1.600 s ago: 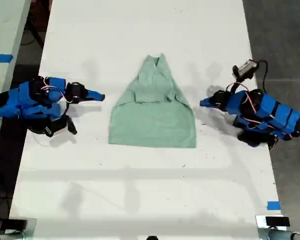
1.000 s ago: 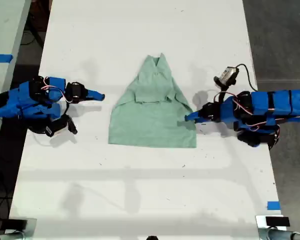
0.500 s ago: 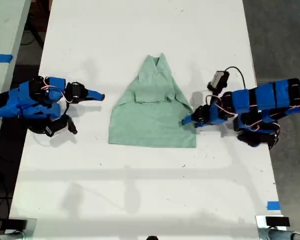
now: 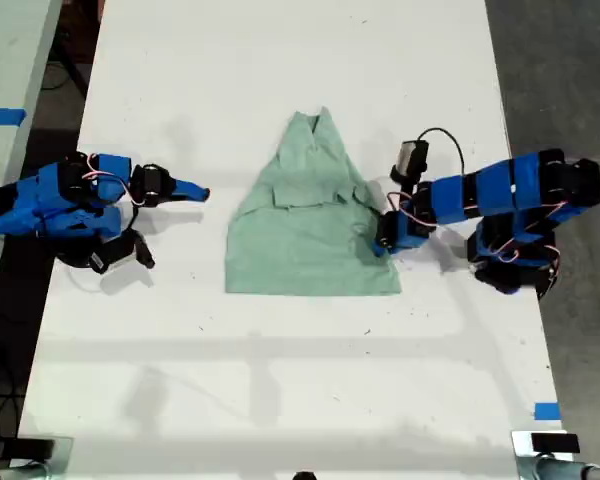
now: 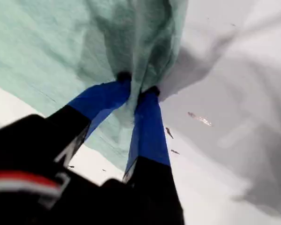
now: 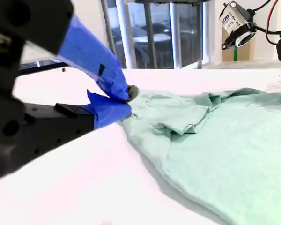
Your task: Fold t shirt
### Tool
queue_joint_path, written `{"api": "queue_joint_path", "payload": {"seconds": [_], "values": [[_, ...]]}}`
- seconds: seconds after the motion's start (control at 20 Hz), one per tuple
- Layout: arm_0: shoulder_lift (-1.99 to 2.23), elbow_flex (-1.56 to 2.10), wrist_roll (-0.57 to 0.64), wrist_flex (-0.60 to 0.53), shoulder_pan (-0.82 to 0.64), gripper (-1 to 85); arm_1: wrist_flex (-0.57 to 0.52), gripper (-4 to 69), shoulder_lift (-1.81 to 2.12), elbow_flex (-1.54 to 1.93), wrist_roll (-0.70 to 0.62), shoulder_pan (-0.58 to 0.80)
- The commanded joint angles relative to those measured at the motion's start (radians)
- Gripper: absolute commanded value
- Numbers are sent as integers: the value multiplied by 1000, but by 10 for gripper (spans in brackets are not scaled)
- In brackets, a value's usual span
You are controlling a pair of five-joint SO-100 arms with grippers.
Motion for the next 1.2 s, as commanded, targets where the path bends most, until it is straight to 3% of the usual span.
{"api": "queue_joint_path", "payload": {"seconds": [0.0, 0.15, 0.35, 0.45, 0.55, 0.7, 0.9, 1.15], "values": [[9, 2, -2, 3, -12, -2, 126, 12, 204, -17, 40, 2], [9, 0, 0, 2, -15, -2, 54, 13, 265, -163, -150, 21], [9, 0, 0, 3, -15, -2, -49, 14, -207, -577, -276, -86], [9, 0, 0, 3, -14, -2, 51, 20, -445, -811, -268, -120], [9, 0, 0, 3, -12, -2, 199, 213, -463, -888, -215, -117], [9, -2, 0, 3, -14, -2, 252, 239, -176, -680, -158, -78], [9, -2, 0, 3, -17, -2, 81, 200, 298, -250, -167, -46], [9, -2, 0, 3, -18, -2, -6, 207, 244, -282, -245, -49]]}}
